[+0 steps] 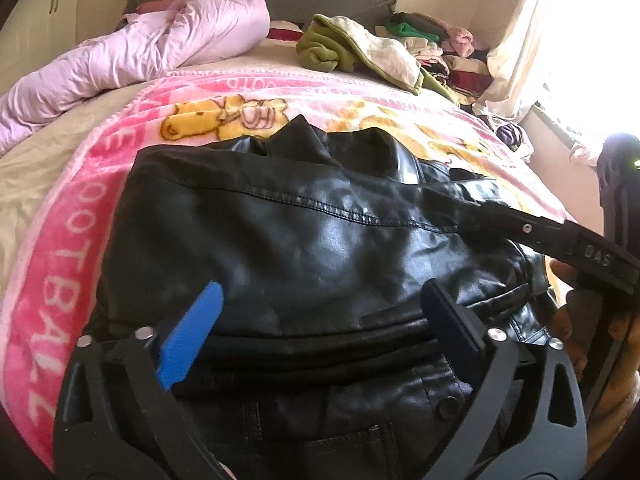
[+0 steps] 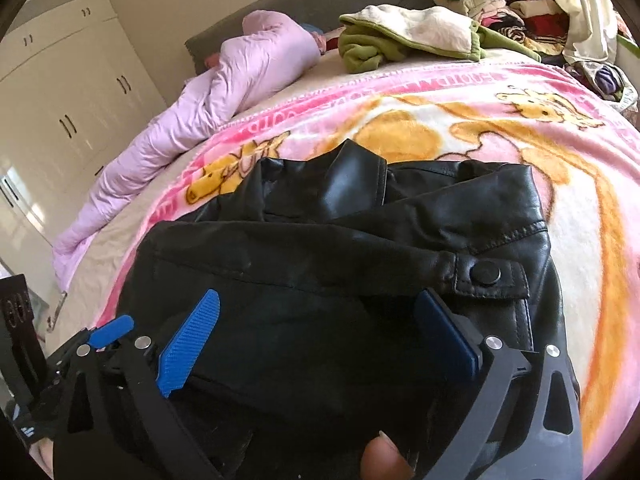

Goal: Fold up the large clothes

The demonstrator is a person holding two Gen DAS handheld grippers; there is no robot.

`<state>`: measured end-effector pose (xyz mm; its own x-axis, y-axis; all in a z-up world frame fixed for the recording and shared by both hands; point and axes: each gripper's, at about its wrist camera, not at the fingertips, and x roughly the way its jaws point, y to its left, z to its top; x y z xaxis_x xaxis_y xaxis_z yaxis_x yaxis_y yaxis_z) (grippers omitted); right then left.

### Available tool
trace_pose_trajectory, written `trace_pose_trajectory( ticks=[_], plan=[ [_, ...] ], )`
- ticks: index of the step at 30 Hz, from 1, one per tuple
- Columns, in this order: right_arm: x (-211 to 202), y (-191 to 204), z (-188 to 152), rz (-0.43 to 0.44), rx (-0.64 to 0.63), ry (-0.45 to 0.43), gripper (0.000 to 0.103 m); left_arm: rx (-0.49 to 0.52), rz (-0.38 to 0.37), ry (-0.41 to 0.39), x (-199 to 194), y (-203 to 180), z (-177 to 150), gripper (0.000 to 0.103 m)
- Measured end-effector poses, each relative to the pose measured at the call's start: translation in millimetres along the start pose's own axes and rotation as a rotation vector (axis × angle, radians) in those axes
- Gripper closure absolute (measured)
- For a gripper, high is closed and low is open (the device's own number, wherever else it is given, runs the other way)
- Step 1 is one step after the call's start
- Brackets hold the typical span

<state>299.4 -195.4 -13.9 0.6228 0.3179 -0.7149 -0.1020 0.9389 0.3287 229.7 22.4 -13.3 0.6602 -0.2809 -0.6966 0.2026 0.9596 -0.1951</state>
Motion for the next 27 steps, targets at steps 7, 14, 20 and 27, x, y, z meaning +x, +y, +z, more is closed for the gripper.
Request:
trace_pose_trajectory(
  ticks=[7,14,20,27],
  plan=[
    [-12.3,7.7,-2.8,0.006,-0.028,-0.019,0.004,0.020,0.027,-0.005,-1.6,-2.6,0.5,0.010],
    [-28.0,18.7,-5.5,0.017,-0.053,-0.050,0.004,0.016,0.026,-0.027,-8.5,-1.9,1.6,0.010],
    [-36.6,23.3,-7.5,0.017,-0.064,-0.065,0.004,0.020,0.018,-0.038,-14.6,-5.6,0.2,0.010],
    [-48.0,25.7,-11.5,-0.004,-0.081,-0.078,0.004,0.012,0.009,-0.057,-24.4,-6.1,-4.3,0.009]
  ],
)
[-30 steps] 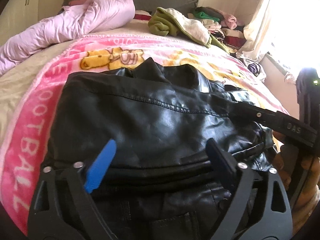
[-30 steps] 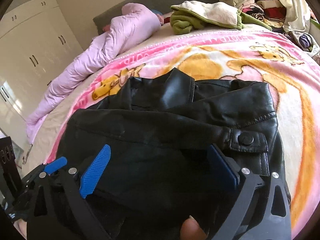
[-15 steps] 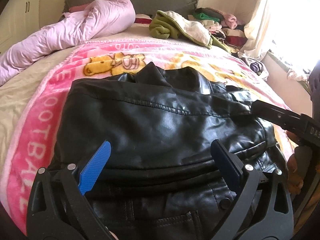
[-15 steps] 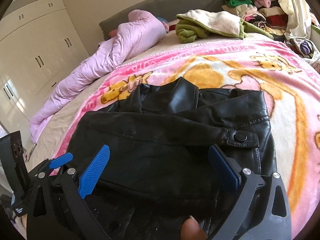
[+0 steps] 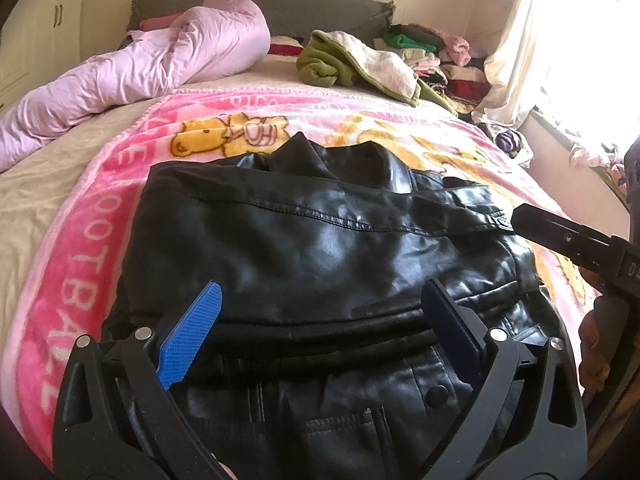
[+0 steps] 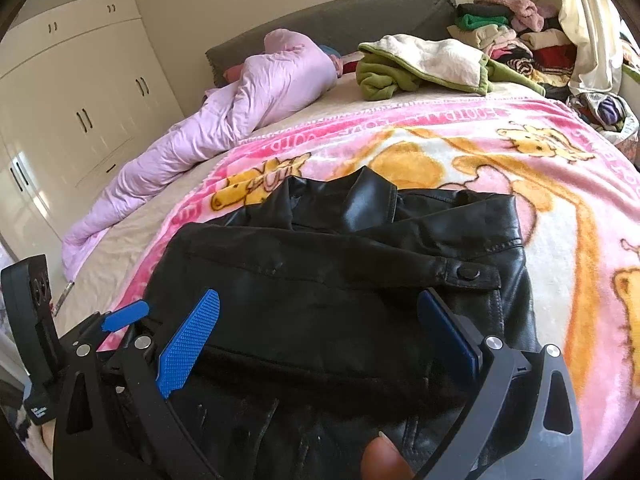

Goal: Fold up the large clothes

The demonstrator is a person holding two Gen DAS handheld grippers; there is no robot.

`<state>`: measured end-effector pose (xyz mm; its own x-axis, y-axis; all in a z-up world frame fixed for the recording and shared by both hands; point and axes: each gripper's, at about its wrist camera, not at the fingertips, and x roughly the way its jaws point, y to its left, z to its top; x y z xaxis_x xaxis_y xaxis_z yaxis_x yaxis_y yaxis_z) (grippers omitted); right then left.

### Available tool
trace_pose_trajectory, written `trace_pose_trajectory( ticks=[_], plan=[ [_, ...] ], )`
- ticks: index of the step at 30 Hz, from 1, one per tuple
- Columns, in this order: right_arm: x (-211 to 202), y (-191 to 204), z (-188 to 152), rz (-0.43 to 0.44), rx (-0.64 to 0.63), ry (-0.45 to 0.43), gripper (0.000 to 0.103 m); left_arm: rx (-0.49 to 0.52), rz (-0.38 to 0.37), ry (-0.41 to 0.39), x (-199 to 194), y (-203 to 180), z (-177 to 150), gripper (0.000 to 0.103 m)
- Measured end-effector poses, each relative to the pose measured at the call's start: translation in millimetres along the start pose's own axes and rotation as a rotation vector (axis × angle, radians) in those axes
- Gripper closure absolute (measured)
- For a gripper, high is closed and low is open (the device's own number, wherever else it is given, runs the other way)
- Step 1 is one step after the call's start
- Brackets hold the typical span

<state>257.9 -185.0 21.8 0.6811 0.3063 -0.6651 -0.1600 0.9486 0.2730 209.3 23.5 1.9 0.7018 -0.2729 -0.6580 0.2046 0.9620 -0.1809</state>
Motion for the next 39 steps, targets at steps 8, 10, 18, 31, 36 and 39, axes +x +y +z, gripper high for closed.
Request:
trace_pose_trajectory(
  ticks=[8,10,18,31,36,39],
  plan=[
    [-20.7,2.4,-4.3,-0.009,-0.011,-0.019,0.004,-0.015,0.022,-0.047,-20.7,0.3,-7.3,0.010],
    [-24.9,3.7,-6.3,-0.009,-0.014,-0.021,0.004,-0.021,0.033,-0.054,-26.0,0.8,-6.0,0.009],
    [-50.2,4.7,-15.2,-0.004,-0.016,-0.046,0.004,-0.030,0.037,-0.075,-46.5,-0.8,-10.3,0.010],
    [-86.3,-5.5,-33.3,0.028,0.025,-0.060,0.004,-0.025,0.050,-0.092,-77.4,-6.8,-27.2,0.010],
    [-100.1,-9.0,-37.8,0.010,0.020,-0.067,0.004,-0.012,0.059,-0.098,-88.3,-10.6,-33.9,0.009],
    [-108.4,-11.1,-40.7,0.002,0.017,-0.069,0.004,-0.008,0.062,-0.102,-94.1,-13.0,-37.3,0.009]
  ],
)
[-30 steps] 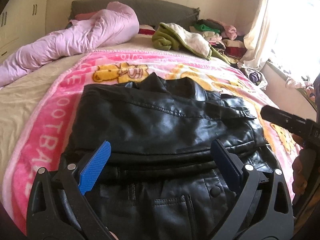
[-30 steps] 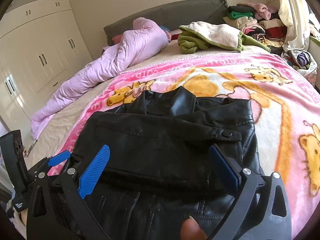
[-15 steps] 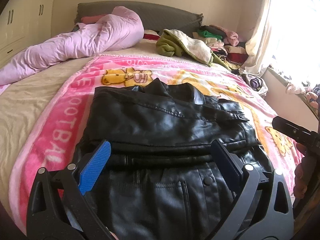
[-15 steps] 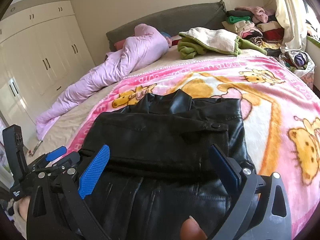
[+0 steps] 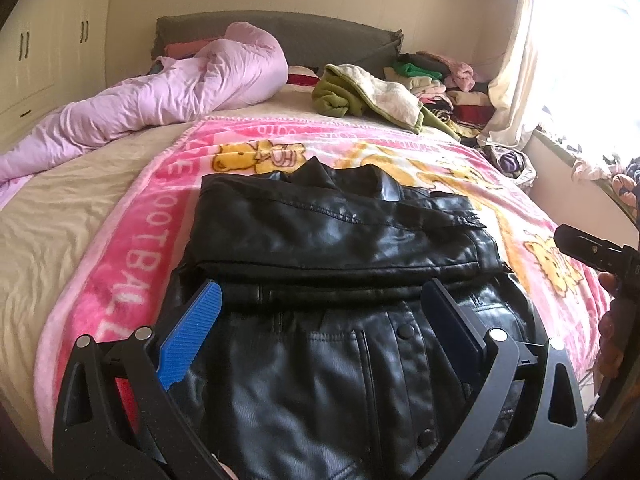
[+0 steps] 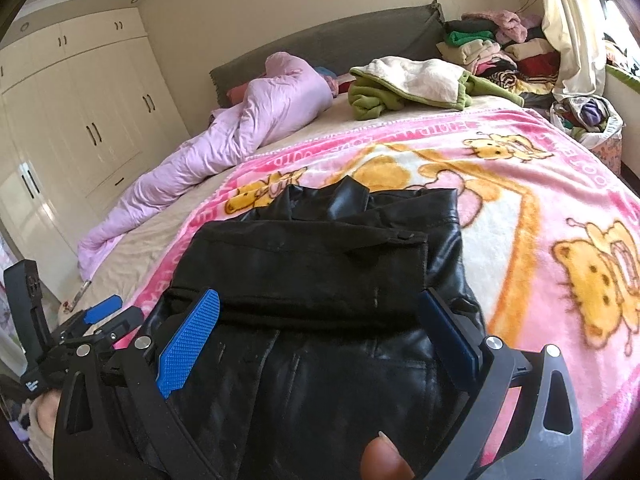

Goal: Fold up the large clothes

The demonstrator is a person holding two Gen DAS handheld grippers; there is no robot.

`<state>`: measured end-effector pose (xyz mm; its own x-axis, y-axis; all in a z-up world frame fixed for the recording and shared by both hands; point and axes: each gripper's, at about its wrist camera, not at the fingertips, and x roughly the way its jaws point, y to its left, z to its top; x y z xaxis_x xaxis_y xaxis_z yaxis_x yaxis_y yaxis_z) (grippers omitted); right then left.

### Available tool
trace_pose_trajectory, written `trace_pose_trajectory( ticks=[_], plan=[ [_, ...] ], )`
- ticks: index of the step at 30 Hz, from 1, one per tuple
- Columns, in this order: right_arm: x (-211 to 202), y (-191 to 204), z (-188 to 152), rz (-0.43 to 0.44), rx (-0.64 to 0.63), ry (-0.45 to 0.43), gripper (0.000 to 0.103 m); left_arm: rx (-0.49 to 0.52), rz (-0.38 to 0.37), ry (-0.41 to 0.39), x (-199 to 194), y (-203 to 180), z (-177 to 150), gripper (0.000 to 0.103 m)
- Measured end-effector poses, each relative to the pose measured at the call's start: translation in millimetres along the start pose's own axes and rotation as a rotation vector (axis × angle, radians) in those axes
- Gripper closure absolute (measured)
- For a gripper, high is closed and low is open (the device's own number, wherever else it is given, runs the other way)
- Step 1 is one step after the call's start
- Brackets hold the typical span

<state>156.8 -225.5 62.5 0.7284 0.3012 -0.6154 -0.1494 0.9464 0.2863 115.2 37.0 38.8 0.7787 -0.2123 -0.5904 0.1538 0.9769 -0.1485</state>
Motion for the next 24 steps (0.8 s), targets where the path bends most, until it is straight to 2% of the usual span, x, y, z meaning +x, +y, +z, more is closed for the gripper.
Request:
trace_pose_trajectory(
  ticks=[8,18,24],
  plan=[
    [-21.4,-5.9,-12.9,-0.018,-0.015,0.014,0.004,-0.007,-0.031,0.013,-15.5,0.7,-9.0,0.009],
    [-34.2,-12.0,-38.0,-0.063,-0.067,0.069,0.004,-0.003,0.008,0.024,-26.0,4.8,-20.8,0.009],
    [-35.9,-14.4,-50.5,-0.057,-0.075,0.099,0.004,-0.003,0.027,0.034,-31.2,9.8,-29.2,0.009]
  ],
)
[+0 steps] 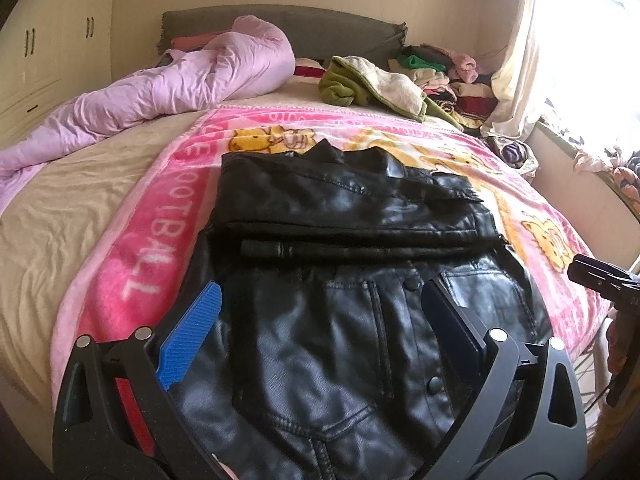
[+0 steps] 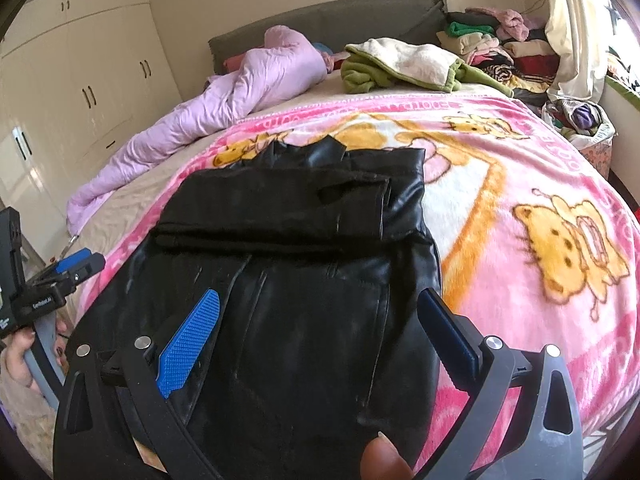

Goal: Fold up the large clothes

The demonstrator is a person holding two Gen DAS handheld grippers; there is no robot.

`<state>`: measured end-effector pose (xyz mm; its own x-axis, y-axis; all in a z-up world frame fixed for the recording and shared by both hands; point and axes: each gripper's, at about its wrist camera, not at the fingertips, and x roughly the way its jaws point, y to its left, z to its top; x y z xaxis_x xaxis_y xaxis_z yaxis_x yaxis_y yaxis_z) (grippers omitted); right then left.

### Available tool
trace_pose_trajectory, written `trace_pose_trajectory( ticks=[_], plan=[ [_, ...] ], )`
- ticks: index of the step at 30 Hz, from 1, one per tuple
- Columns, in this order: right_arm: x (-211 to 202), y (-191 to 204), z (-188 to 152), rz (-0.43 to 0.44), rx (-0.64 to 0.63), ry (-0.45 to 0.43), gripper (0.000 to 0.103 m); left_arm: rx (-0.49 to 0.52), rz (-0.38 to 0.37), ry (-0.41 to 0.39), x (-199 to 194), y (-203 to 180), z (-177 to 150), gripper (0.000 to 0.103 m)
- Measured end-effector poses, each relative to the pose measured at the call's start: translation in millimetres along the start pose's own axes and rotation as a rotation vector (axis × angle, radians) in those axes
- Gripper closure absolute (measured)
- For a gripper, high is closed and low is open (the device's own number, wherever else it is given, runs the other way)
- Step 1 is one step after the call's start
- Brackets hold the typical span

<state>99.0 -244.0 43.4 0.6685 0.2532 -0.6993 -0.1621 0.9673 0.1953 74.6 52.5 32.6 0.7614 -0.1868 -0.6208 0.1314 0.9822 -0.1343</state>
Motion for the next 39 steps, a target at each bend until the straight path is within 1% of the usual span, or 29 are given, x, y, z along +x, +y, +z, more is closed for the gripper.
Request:
trace_pose_trajectory(
  ticks=[8,16,24,27,30,32,36,39],
  plan=[
    [1.1,-1.8,-13.5,-0.003,-0.013,0.028,0.004,-0.022,0.035,0.027,-3.4,14.1,-14.4,0.009],
    [4.8,-4.2,-27.2,-0.007,-0.022,0.057,0.004,-0.062,0.067,0.072,-1.7,34.8,-33.5,0.009],
    [7.0,-9.9,-40.1,-0.023,-0.028,0.091,0.004,-0.143,0.001,0.128,-3.9,59.8,-54.6,0.009],
    [7.3,-14.9,-45.5,-0.029,-0.023,0.105,0.004,-0.140,-0.007,0.158,-1.8,65.7,-59.0,0.010],
    [6.3,-19.0,-49.5,-0.037,-0.020,0.113,0.004,-0.128,-0.003,0.201,1.1,73.5,-63.5,0.009],
    [4.7,-21.4,-53.0,-0.042,-0.018,0.116,0.004,-0.112,-0.014,0.232,3.6,77.7,-67.0,0.009],
    [2.8,-25.5,-59.0,-0.054,-0.016,0.125,0.004,-0.105,-0.047,0.305,10.5,86.5,-73.9,0.009],
    [3.4,-29.0,-63.4,-0.062,-0.017,0.142,0.004,-0.129,-0.103,0.347,13.6,93.3,-76.6,0.009]
  ],
)
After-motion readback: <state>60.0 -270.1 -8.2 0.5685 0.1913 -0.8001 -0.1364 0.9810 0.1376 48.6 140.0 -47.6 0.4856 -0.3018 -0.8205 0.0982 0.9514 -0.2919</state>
